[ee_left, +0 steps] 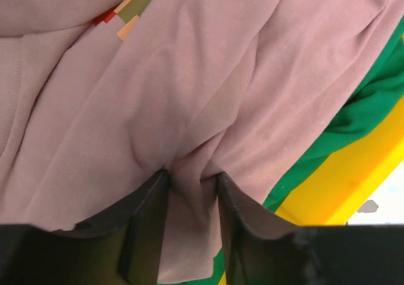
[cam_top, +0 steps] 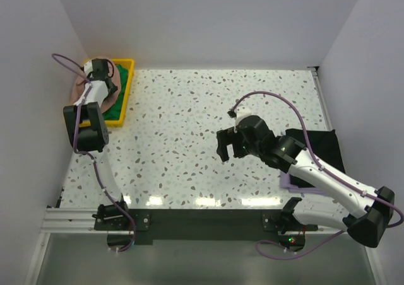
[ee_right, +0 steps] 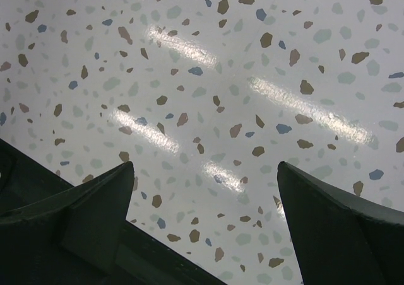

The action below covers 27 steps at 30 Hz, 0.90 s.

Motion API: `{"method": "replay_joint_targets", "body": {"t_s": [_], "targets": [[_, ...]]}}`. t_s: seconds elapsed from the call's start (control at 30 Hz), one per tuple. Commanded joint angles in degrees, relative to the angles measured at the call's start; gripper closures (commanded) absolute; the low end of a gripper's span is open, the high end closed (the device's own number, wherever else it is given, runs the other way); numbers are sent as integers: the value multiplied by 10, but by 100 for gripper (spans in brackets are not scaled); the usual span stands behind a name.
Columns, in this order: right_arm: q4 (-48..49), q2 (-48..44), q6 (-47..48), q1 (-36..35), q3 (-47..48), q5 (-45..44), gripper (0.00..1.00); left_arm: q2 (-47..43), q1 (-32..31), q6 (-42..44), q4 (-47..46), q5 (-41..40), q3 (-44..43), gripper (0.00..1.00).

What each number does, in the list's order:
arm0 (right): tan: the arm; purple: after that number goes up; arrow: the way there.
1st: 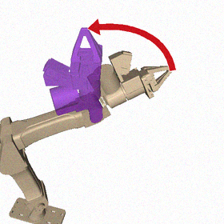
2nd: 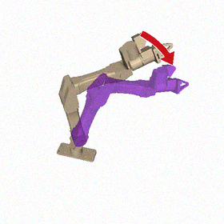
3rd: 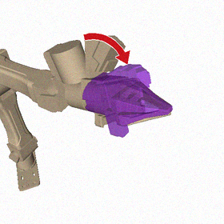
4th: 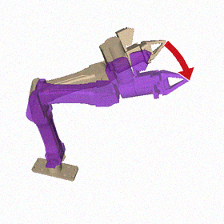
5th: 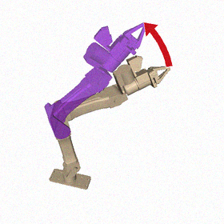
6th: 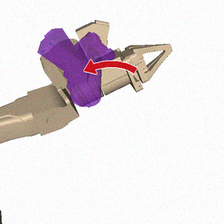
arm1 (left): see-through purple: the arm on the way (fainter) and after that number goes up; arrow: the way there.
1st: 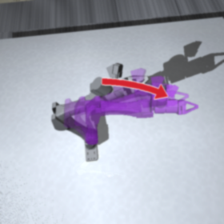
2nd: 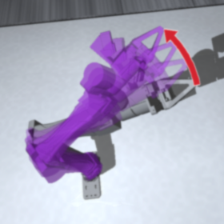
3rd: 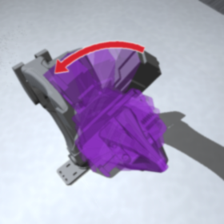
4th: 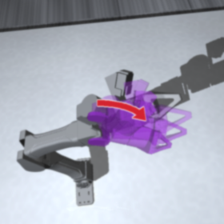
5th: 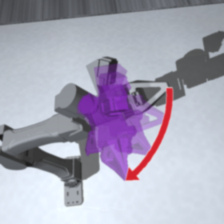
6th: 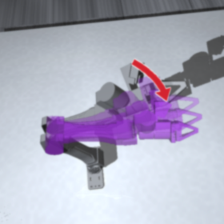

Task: Fold and stack the t-shirts
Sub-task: Grab the tshirt from the pile

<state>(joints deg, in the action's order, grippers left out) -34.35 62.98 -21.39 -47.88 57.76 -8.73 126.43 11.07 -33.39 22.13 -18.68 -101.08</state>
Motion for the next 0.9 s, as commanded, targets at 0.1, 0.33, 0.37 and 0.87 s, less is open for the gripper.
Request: {"method": "replay_joint_targets", "body": {"t_s": [0.1,0.33,0.37,0.87], "targets": [[4,-8,7,0,-2,-1,1,-37,-1,3,12,-26,-25,75],[2,-5,8,0,-1,-7,1,-88,-1,25,18,-31,-45,90],[2,-4,9,0,0,-8,1,-97,-1,28,23,-34,-52,92],[2,20,8,-1,10,-26,1,-210,-3,71,24,40,-107,100]]}}
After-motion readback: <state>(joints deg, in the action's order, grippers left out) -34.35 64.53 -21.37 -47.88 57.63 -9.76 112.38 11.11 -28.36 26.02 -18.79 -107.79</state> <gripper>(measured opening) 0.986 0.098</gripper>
